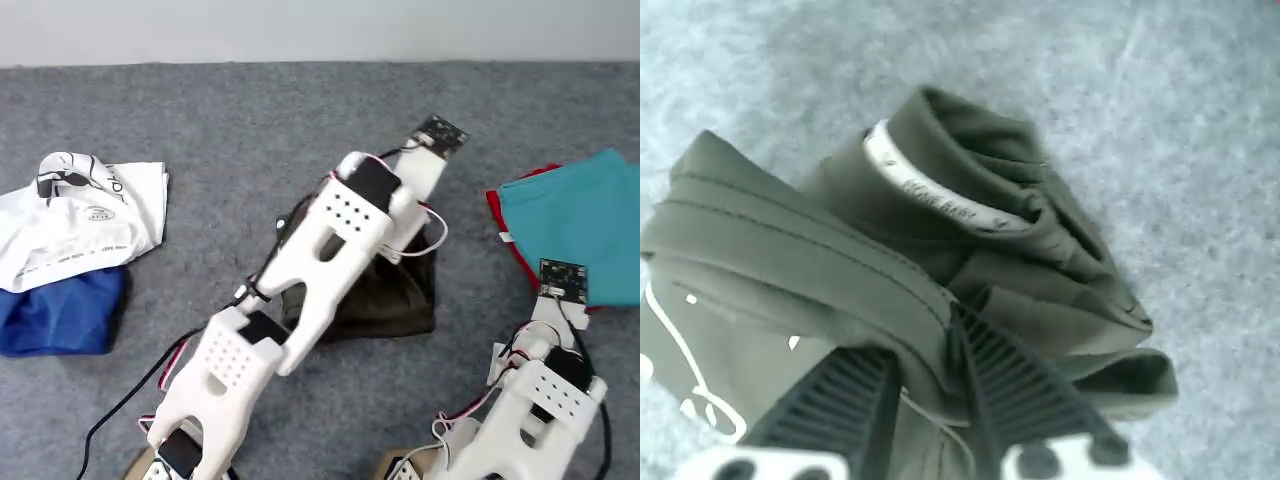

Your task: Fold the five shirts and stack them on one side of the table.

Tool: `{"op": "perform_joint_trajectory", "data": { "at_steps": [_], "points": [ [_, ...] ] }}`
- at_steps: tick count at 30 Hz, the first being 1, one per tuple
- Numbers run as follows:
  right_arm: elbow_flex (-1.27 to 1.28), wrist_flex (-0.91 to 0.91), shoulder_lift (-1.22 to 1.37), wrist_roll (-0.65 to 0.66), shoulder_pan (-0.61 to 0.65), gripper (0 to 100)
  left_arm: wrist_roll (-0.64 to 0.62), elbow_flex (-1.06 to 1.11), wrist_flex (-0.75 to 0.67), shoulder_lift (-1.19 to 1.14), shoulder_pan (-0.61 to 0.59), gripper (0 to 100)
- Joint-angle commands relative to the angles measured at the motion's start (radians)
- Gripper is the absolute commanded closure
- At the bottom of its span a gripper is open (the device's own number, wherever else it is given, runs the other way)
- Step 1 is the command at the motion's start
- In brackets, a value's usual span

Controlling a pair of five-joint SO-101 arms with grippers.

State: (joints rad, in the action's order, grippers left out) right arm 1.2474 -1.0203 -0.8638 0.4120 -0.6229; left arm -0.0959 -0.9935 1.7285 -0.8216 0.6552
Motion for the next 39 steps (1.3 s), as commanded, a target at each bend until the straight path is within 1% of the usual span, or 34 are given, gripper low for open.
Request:
{"op": "perform_joint_trajectory", "data": {
  "at_steps": [1,7,16,20,24,27,33,35,39],
  "points": [
    [-0.018,0.027,-0.025,0.014,-0.01,79.4,-0.009,-0.108,0.025,-0.035,0.032,99],
    [-0.018,0.027,-0.025,0.014,-0.01,79.4,-0.009,-0.147,0.025,-0.078,0.069,99],
    [-0.018,0.027,-0.025,0.014,-0.005,79.4,-0.009,-0.15,0.023,-0.078,0.075,99],
    [-0.018,0.027,-0.025,0.014,-0.005,79.3,-0.009,-0.147,-0.012,-0.08,0.077,98],
    [-0.018,0.027,-0.025,0.014,-0.005,79.1,-0.005,-0.147,-0.021,-0.08,0.107,98],
    [-0.018,0.025,-0.025,0.014,-0.005,79.1,-0.003,-0.147,-0.068,-0.08,0.135,98],
    [-0.017,0.018,-0.025,0.014,-0.004,79.1,-0.006,-0.148,-0.265,-0.08,0.133,98],
    [-0.017,0.018,-0.025,0.014,-0.004,79.1,-0.003,-0.145,-0.276,-0.08,0.133,98],
    [-0.017,0.016,-0.025,0.015,-0.004,79.1,0.0,-0.145,-0.213,-0.08,0.133,96]
  ]
}}
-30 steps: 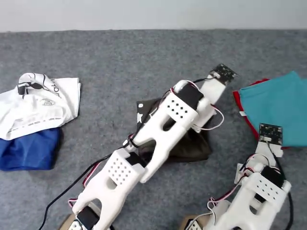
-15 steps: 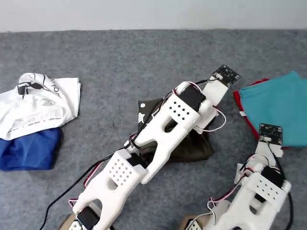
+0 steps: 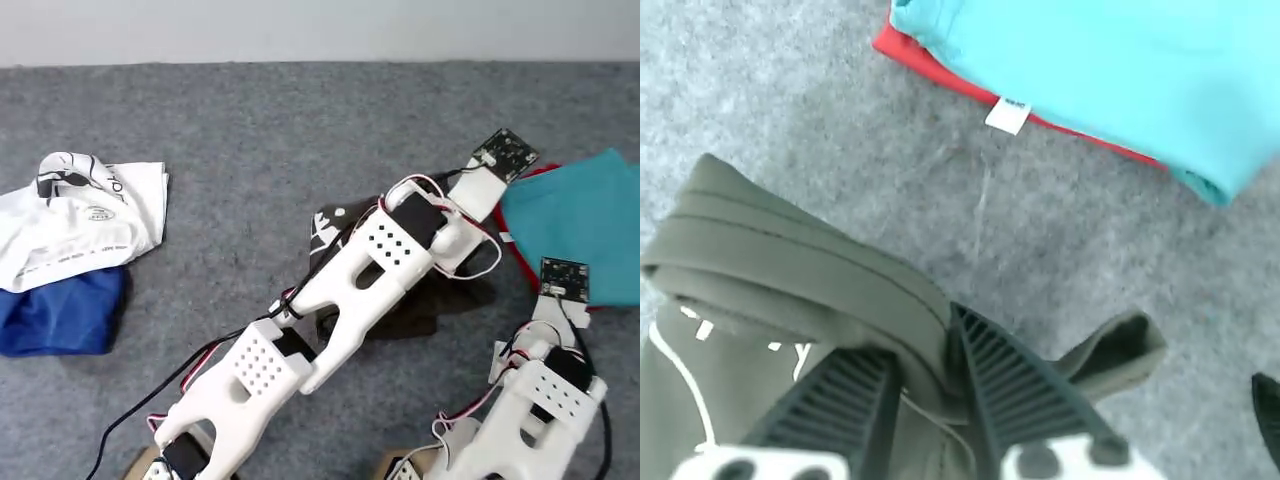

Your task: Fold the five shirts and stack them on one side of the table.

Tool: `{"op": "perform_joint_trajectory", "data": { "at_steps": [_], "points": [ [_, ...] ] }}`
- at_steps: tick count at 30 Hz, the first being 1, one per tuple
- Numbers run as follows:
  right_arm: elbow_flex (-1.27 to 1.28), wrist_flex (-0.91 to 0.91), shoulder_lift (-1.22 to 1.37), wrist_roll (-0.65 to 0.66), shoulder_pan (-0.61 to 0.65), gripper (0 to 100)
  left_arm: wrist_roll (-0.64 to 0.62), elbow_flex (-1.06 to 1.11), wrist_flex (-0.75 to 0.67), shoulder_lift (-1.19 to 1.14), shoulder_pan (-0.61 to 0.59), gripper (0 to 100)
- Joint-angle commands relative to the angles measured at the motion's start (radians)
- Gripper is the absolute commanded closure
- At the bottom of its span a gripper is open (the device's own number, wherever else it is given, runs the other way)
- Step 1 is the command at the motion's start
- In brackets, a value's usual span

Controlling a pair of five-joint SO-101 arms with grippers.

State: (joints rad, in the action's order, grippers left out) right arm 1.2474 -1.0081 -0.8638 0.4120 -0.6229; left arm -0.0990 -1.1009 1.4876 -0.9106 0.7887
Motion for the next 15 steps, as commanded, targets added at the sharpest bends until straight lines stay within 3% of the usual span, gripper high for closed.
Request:
{"op": "perform_joint_trajectory", "data": {
  "at_steps": [1,7,15],
  "points": [
    [-0.017,0.004,-0.025,0.015,-0.004,79.1,0.003,-0.038,0.046,0.009,0.0,94],
    [-0.017,0.004,-0.025,0.028,-0.004,79.1,0.0,-0.038,0.081,0.009,0.0,81],
    [-0.015,0.004,-0.025,0.052,-0.004,79.2,0.002,-0.053,0.064,0.026,-0.017,80]
  ]
}}
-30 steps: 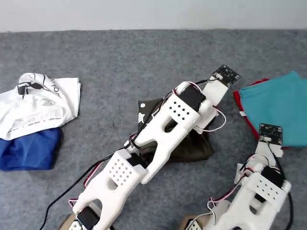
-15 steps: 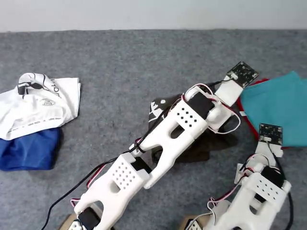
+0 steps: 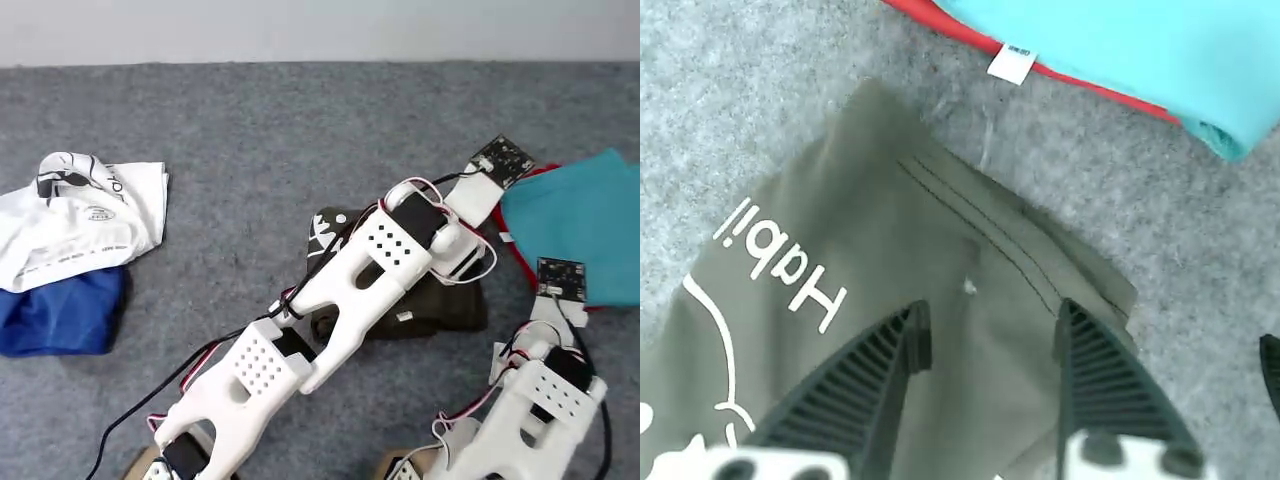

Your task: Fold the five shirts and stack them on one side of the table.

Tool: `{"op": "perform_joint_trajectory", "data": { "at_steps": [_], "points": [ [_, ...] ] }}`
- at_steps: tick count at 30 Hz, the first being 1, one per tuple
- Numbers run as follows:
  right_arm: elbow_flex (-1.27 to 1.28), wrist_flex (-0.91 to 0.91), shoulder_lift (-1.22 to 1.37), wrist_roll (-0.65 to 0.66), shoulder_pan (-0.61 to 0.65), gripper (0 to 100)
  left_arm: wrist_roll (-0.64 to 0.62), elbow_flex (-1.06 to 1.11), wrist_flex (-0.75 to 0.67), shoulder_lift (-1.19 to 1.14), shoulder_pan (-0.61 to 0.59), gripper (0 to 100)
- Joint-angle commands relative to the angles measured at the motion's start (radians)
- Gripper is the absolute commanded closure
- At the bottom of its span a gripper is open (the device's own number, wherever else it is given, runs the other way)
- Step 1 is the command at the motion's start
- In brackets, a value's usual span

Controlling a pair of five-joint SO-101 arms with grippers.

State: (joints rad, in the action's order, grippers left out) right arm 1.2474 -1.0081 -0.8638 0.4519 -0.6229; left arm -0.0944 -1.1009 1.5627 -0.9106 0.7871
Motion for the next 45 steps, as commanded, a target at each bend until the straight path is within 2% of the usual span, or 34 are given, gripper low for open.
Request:
{"op": "perform_joint_trajectory", "data": {
  "at_steps": [1,7,12,19,23,27,32,38,45],
  "points": [
    [-0.015,0.004,-0.025,0.012,-0.005,79.2,-0.003,-0.074,0.005,0.034,-0.035,80],
    [-0.015,0.004,-0.025,0.015,-0.008,79.2,-0.003,-0.16,0.199,0.049,-0.224,80],
    [-0.015,0.004,-0.025,0.012,-0.004,79.3,-0.003,-0.081,0.195,0.046,-0.353,80],
    [-0.015,0.004,-0.025,0.011,-0.004,79.3,0.038,0.114,0.164,0.043,-0.385,80],
    [-0.015,0.004,-0.025,0.011,-0.004,79.3,0.109,0.232,0.086,0.043,-0.436,80],
    [-0.015,0.004,-0.025,0.011,-0.004,79.3,0.118,0.314,0.018,0.043,-0.512,80],
    [-0.015,0.004,-0.025,0.011,-0.004,79.3,0.118,0.331,0.02,0.043,-0.568,80],
    [-0.015,0.004,-0.025,0.011,-0.004,79.3,0.124,0.331,0.02,0.043,-0.58,80],
    [-0.015,0.004,-0.025,0.011,-0.004,79.3,0.216,0.351,0.034,0.043,-0.597,80]
  ]
}}
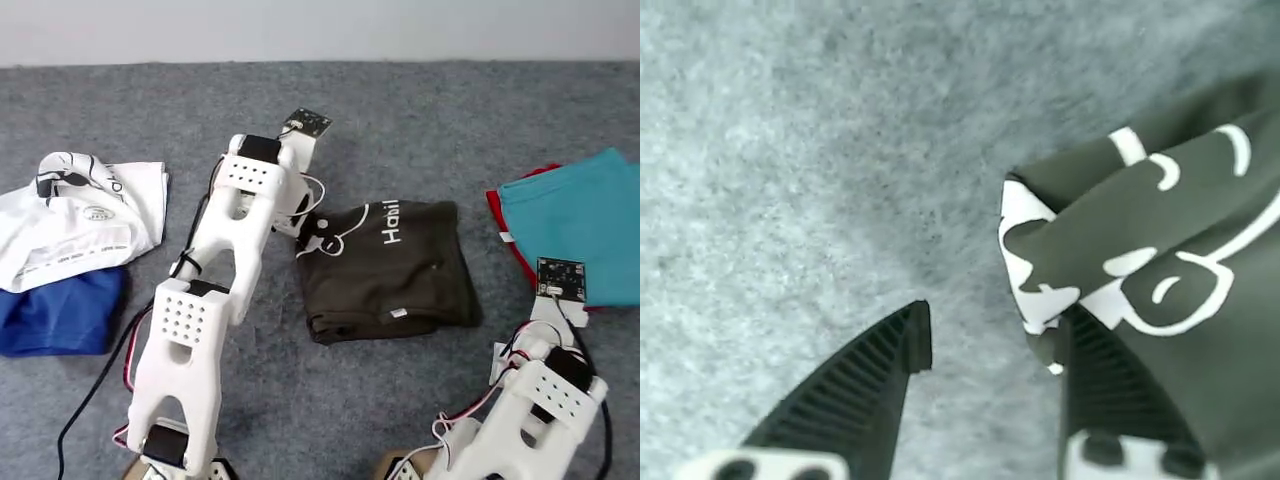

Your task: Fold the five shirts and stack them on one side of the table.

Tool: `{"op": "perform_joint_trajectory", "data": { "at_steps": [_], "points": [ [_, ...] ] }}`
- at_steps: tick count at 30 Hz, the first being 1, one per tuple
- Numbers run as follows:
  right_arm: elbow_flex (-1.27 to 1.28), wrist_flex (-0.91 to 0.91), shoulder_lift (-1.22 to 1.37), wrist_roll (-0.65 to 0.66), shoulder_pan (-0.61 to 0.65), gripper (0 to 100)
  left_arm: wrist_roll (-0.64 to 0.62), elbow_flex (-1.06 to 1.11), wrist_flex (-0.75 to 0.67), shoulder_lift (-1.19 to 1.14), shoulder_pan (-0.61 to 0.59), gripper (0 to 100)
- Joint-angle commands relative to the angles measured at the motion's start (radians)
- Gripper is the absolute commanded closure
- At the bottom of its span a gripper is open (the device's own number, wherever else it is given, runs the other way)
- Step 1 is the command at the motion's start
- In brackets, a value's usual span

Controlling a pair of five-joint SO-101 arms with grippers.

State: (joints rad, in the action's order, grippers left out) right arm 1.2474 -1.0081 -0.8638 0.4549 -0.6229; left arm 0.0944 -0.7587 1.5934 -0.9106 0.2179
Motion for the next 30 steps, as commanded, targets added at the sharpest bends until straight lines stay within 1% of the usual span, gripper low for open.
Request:
{"op": "perform_joint_trajectory", "data": {
  "at_steps": [1,4,6,9,12,15,18,21,24,27,30],
  "points": [
    [-0.015,0.004,-0.025,0.008,-0.004,79.3,0.029,0.021,0.003,0.043,-0.04,80],
    [-0.015,0.004,-0.025,0.008,-0.004,79.3,0.021,0.041,0.009,0.052,-0.069,80],
    [-0.015,0.004,-0.025,0.008,-0.004,79.3,0.021,-0.002,0.063,0.063,-0.068,80],
    [-0.015,0.004,-0.025,0.008,-0.004,79.3,0.018,-0.116,0.166,0.1,-0.028,80],
    [-0.015,0.004,-0.025,0.008,-0.004,79.3,-0.006,-0.17,0.161,0.163,0.009,80],
    [-0.015,0.004,-0.025,0.008,-0.004,79.3,-0.035,-0.139,0.163,0.23,0.058,80],
    [-0.015,0.004,-0.025,0.008,-0.004,79.3,-0.044,-0.008,0.164,0.319,0.133,80],
    [-0.015,0.004,-0.025,0.008,-0.004,79.3,-0.041,0.199,0.163,0.419,0.226,80],
    [-0.015,0.004,-0.025,0.008,-0.004,79.3,-0.038,0.41,0.163,0.512,0.288,80],
    [-0.015,0.004,-0.025,0.008,-0.004,79.3,-0.035,0.572,0.157,0.568,0.302,80],
    [-0.015,0.005,-0.025,0.008,-0.002,79.3,-0.035,0.644,0.109,0.571,0.292,80]
  ]
}}
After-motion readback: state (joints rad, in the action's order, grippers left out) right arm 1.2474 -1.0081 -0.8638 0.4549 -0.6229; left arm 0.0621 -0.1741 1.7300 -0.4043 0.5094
